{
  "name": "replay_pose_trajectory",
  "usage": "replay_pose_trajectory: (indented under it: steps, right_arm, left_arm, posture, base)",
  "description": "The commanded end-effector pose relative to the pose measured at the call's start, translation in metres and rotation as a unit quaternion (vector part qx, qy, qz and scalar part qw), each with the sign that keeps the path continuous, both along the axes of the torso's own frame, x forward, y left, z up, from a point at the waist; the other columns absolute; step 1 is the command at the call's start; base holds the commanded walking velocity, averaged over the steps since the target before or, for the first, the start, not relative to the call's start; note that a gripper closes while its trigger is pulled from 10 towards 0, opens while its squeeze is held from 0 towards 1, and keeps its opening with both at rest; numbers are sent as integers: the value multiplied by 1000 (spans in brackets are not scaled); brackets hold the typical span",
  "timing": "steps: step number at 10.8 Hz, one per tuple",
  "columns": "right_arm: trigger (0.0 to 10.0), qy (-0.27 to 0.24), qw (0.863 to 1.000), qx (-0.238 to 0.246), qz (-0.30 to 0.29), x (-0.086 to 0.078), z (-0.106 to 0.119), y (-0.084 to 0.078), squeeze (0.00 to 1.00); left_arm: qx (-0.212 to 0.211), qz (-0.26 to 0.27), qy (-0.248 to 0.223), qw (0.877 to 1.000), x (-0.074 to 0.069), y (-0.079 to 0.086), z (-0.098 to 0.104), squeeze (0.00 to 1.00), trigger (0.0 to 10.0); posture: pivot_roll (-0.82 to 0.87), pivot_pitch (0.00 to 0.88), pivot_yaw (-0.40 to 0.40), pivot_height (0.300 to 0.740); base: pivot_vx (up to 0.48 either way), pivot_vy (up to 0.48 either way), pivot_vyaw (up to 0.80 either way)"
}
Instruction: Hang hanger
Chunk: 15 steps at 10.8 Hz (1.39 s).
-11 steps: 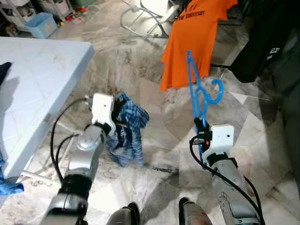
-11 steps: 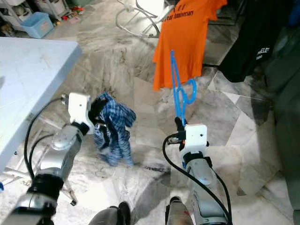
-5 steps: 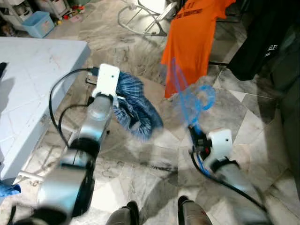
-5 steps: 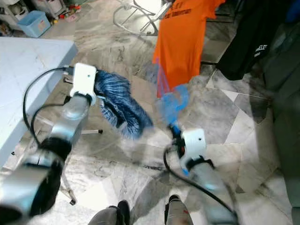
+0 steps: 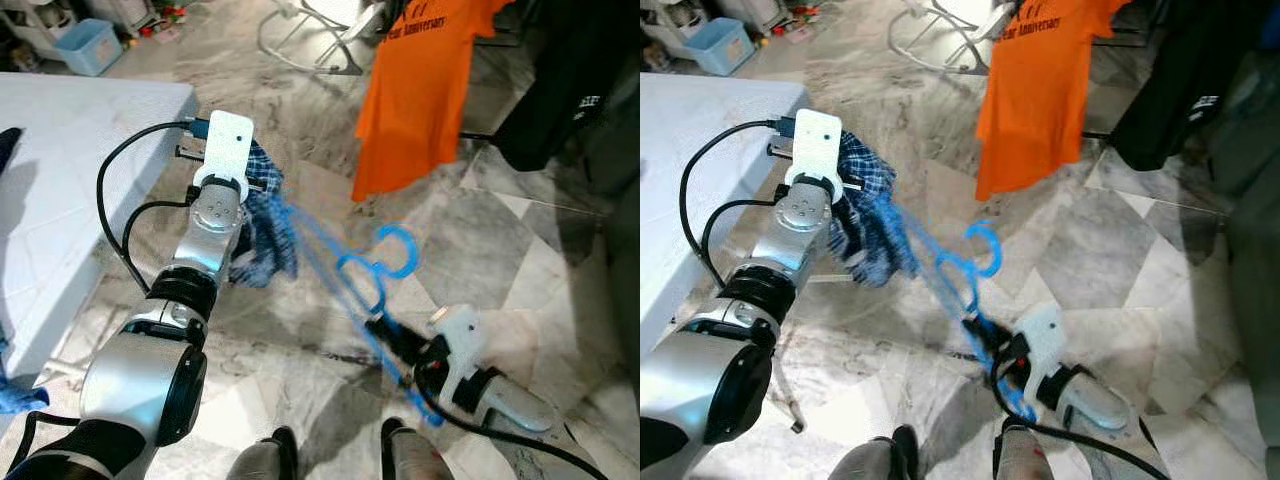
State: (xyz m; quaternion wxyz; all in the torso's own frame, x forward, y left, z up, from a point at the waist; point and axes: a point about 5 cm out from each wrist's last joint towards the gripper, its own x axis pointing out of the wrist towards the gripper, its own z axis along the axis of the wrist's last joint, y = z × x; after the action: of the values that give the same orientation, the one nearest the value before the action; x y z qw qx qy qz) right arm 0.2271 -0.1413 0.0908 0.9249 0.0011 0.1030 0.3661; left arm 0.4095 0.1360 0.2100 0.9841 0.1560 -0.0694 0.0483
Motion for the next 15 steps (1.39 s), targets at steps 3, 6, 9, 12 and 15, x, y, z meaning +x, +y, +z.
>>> replay_pose_trajectory:
  steps: [3,6,9,12,15]
  right_arm:
    - [10000,20,998,20,51,-2,3,13,0]
    - [10000,28,996,20,88,0,1,25,0]
    - [10000,-10,1000,1,13,25,2,19,0]
    - [10000,-7,1000,-2,9,32,-4,22,0]
    - [10000,-20,999,10,25,39,0,32,0]
  left_arm:
    - [7,44,-15,999,5,6,14,0,10000]
    - [-1,51,-20,999,6,10,21,0,10000]
    - [-12,56,-38,998,6,14,32,0,10000]
    - [-23,48,-48,997,3,16,41,0,10000]
    - [-19,44,-44,998,1,10,41,0,10000]
  posture:
    - [-228,248,135,740]
    - [-216,243,132,740]
    - [-205,242,127,740]
    - [-188,239,122,740]
    - [-177,240,122,740]
  base:
    - [0,0,0]
    - [0,0,0]
    - [0,0,0]
    - [0,0,0]
    - [0,0,0]
